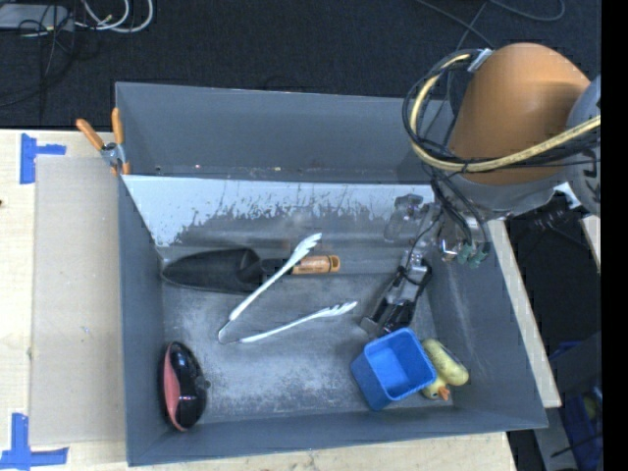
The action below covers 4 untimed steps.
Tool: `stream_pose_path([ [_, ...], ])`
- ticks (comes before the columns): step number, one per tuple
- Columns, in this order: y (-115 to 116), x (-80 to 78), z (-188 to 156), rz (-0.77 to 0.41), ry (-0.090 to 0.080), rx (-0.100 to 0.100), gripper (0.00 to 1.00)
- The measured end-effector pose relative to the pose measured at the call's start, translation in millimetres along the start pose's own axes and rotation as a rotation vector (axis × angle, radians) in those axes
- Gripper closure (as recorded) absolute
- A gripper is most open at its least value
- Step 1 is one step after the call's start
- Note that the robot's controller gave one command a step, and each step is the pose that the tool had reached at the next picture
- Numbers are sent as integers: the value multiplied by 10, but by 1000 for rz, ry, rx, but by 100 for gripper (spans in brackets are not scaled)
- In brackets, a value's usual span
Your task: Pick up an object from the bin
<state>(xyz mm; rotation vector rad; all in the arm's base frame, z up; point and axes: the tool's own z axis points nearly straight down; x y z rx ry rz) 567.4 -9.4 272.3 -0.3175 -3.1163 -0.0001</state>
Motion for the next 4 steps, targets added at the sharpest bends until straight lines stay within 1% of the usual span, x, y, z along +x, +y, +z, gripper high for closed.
stream_pose_path([
  [1,166,29,-230,113,-18,-4,0],
  [2,-212,40,139,-3,-3,-1,0],
  [3,-65,336,291,-58,-12,-2,0],
  [4,-55,-291,614,-34,-19,-2,0],
])
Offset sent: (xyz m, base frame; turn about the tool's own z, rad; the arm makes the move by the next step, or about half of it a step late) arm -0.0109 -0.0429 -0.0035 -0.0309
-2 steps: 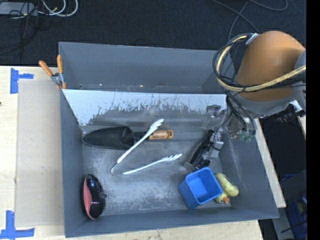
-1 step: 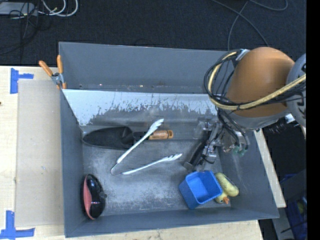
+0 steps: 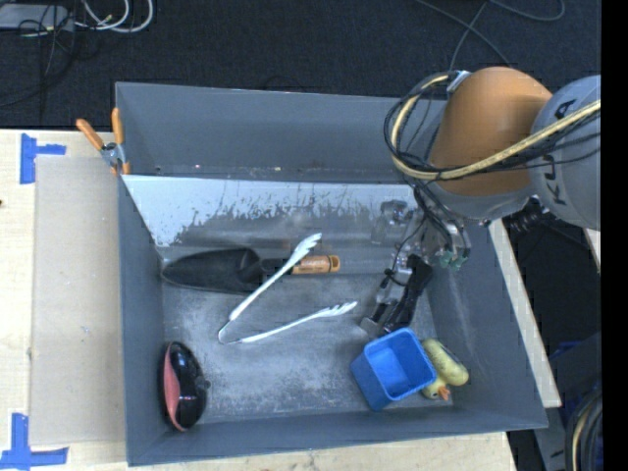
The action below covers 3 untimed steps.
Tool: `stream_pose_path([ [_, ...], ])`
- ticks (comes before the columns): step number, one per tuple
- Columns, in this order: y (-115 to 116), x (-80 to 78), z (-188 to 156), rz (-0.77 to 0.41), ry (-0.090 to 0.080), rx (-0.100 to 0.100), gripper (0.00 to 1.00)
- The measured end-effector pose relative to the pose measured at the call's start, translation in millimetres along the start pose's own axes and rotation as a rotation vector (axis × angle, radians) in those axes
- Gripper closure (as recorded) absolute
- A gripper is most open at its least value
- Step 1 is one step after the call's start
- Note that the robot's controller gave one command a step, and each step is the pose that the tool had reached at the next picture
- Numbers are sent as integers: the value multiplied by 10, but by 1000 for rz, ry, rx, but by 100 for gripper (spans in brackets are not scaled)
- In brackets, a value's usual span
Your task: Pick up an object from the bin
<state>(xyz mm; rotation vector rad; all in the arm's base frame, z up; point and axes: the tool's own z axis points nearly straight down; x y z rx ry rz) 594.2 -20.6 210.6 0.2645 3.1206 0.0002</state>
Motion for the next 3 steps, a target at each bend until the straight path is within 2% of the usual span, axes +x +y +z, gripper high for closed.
stream_pose_path([
  [1,79,583,59,40,9,-2,0],
  [2,-220,640,298,-4,4,-1,0],
  [3,267,507,466,-147,4,-2,0],
])
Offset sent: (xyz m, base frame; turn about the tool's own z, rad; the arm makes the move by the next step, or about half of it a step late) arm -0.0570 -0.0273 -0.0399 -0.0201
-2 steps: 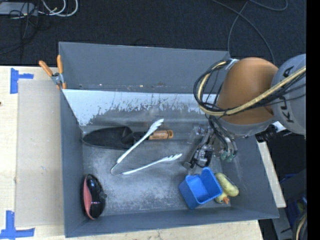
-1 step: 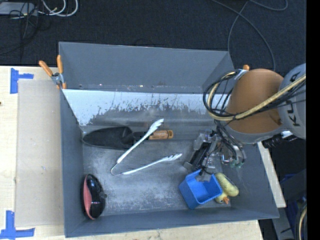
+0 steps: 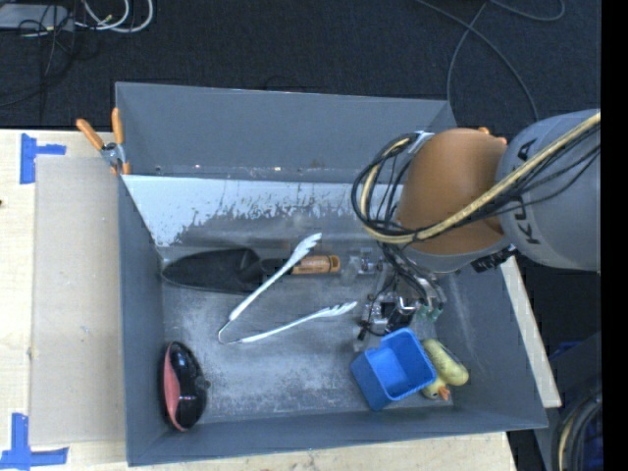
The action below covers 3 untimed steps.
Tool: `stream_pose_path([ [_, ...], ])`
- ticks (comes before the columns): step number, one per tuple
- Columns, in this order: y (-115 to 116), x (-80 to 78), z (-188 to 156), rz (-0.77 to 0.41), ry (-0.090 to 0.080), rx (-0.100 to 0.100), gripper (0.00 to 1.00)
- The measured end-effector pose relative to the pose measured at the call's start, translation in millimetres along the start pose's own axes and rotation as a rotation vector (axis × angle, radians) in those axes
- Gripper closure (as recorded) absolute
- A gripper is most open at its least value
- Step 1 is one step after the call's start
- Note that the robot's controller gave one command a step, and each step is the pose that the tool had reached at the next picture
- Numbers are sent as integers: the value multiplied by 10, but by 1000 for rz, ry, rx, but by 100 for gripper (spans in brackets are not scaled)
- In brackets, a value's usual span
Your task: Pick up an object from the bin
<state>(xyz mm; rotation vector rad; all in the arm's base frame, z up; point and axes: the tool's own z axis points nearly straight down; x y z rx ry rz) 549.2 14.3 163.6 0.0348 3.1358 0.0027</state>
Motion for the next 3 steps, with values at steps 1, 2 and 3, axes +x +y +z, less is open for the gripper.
stream_pose_path([
  [1,-190,7,-543,24,6,1,0],
  [2,-245,74,-613,40,-1,1,0],
  [3,-447,346,-430,26,3,1,0],
])
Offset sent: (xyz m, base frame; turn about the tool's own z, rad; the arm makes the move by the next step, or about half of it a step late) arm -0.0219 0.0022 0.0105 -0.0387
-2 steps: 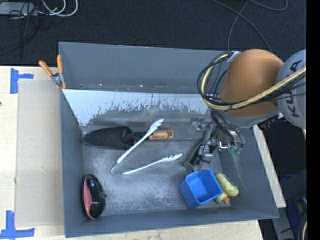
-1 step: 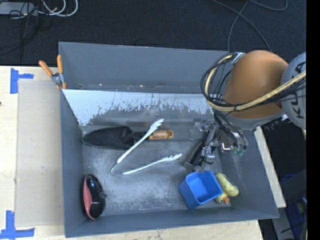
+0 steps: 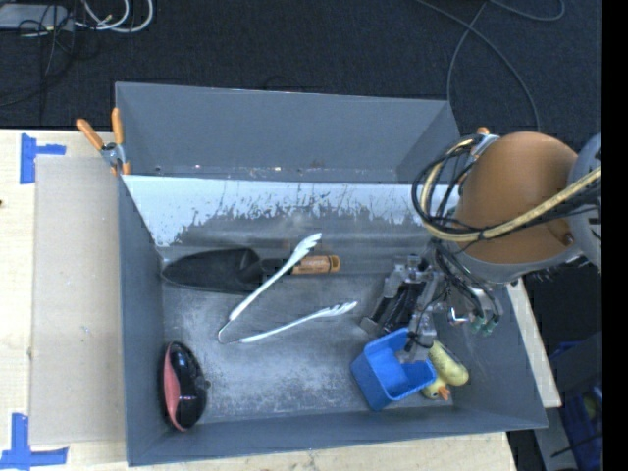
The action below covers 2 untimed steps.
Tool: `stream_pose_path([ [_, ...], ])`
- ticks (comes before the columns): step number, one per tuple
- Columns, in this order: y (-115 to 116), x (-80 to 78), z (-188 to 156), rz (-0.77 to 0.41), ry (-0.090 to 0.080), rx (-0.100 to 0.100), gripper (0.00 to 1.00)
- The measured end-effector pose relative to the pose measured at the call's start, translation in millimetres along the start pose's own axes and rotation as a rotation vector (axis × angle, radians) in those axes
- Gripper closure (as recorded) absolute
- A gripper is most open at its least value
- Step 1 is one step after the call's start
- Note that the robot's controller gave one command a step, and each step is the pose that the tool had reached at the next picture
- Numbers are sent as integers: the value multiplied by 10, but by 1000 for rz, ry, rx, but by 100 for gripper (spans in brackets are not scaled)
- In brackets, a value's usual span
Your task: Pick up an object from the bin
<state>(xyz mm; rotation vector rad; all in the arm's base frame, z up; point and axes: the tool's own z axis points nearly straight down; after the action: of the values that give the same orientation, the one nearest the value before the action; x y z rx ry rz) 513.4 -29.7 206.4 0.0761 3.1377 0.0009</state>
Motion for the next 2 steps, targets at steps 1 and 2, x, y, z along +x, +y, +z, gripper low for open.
stream_pose_path([
  [1,259,306,470,87,11,-3,0],
  [2,108,60,-392,30,1,1,0],
])
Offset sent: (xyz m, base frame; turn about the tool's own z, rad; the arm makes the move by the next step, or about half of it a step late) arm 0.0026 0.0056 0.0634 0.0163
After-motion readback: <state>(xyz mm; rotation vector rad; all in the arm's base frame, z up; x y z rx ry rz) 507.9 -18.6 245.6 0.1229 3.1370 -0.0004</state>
